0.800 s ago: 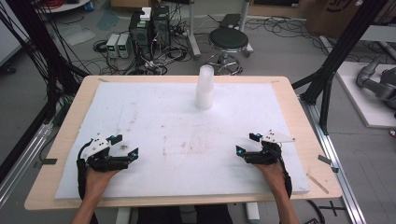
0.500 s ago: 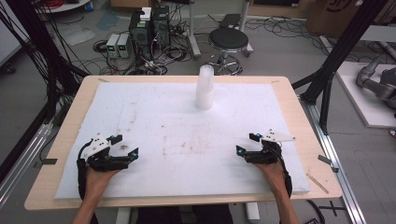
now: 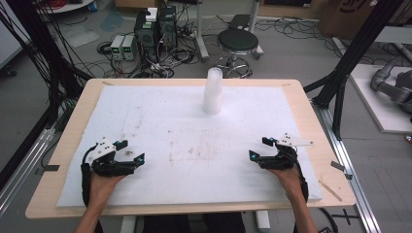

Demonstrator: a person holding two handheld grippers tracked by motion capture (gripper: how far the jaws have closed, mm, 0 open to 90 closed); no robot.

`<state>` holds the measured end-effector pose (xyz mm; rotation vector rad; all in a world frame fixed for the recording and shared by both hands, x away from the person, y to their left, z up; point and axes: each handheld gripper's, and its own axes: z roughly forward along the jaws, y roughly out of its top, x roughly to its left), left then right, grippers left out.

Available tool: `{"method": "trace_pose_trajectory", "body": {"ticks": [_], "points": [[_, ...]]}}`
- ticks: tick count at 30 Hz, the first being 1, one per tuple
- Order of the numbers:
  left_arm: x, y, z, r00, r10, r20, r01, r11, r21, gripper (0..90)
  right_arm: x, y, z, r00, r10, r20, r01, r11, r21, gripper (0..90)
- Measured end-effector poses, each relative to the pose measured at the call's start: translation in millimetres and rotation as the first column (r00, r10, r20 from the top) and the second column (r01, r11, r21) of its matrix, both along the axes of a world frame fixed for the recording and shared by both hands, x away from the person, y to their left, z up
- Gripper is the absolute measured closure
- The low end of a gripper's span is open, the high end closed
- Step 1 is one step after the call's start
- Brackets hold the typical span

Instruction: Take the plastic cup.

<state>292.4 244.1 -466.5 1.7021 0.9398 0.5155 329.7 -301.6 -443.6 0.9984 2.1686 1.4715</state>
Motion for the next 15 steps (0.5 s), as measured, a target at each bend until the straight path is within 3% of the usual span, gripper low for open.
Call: {"method": "trace_pose_trajectory", "body": {"ticks": [10,15], "points": [[-0.6,-0.4,0.1,1.0000,-0.006,0.006,0.005,0.9999,0.009,11.8,12.0,-19.3,45.0,0.9986,0.022,0.049,-0.023,0.9994,0.028,15.6],[-1.0,-0.4,0.1,0.9999,-0.007,0.008,0.007,1.0000,0.006,11.8,25.6,-26.0,73.8,0.9974,0.040,0.061,-0.040,0.9992,-0.004,15.6]]}}
